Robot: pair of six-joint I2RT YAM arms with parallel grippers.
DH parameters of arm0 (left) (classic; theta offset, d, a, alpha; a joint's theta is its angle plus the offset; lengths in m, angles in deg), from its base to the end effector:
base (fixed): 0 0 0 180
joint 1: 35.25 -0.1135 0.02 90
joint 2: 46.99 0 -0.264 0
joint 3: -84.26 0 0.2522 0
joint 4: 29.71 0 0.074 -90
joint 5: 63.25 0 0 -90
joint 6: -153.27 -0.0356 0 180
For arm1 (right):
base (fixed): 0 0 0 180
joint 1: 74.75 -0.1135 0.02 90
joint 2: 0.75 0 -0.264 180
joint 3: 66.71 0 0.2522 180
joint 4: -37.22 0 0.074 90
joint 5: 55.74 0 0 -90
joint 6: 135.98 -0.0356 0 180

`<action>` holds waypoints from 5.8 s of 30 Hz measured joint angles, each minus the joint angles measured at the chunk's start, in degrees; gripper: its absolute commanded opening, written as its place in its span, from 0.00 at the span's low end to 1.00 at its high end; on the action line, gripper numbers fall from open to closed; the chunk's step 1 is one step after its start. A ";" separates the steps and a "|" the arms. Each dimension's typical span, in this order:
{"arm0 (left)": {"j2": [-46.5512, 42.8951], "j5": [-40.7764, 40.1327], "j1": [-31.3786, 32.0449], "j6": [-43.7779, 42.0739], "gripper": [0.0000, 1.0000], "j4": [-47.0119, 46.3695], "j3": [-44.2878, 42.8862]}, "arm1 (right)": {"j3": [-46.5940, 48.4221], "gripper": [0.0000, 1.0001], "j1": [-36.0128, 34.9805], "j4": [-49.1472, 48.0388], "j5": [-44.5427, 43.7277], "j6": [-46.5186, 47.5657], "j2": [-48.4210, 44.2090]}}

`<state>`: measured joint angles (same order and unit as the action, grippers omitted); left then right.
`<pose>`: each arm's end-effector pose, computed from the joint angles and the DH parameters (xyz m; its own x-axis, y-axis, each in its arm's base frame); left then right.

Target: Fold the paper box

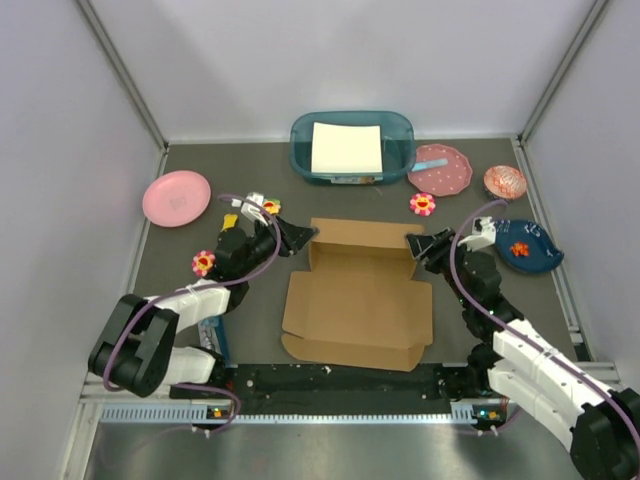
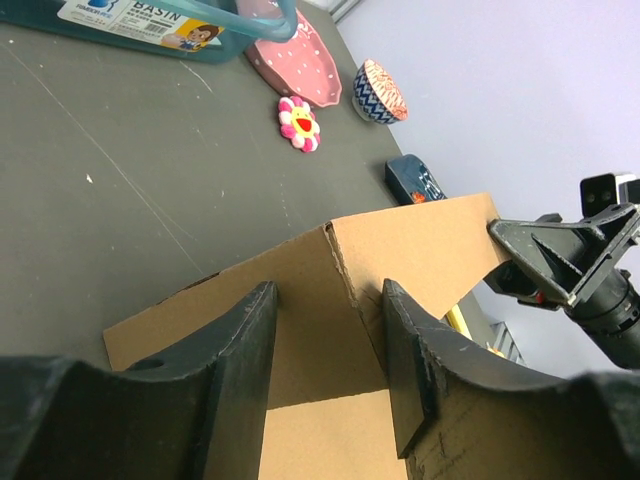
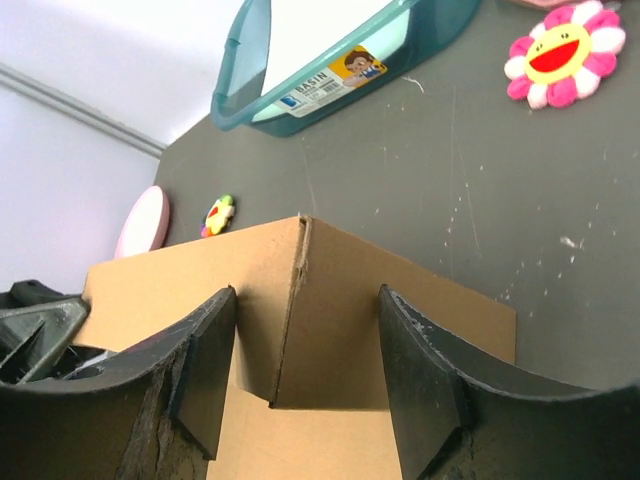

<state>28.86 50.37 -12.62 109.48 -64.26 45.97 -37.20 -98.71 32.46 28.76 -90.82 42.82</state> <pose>0.2362 -0.1139 0.2102 -0.5546 -0.4854 -0.6759 0.4645 0.4933 -0.7354 0.1671 0.0705 0.2165 -0.3288 0.6220 -0.7107 -0.1212 0.7185 0.6849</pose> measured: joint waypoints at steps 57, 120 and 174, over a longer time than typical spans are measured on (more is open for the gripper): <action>-1.16 -2.03 1.25 -0.48 0.66 9.25 -4.07 | 7.08 0.87 4.28 19.63 4.02 4.31 -6.78; -49.46 -42.84 1.51 -5.97 0.88 60.02 0.07 | 32.65 0.20 -41.86 -2.12 -55.08 105.88 46.01; -49.13 -53.05 1.46 -8.46 0.90 63.17 -15.13 | 40.70 0.00 -0.46 71.12 1.79 -32.17 33.92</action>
<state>-20.27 -2.68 -11.16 101.03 -1.10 30.84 3.49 -99.17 103.58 30.55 -122.99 76.74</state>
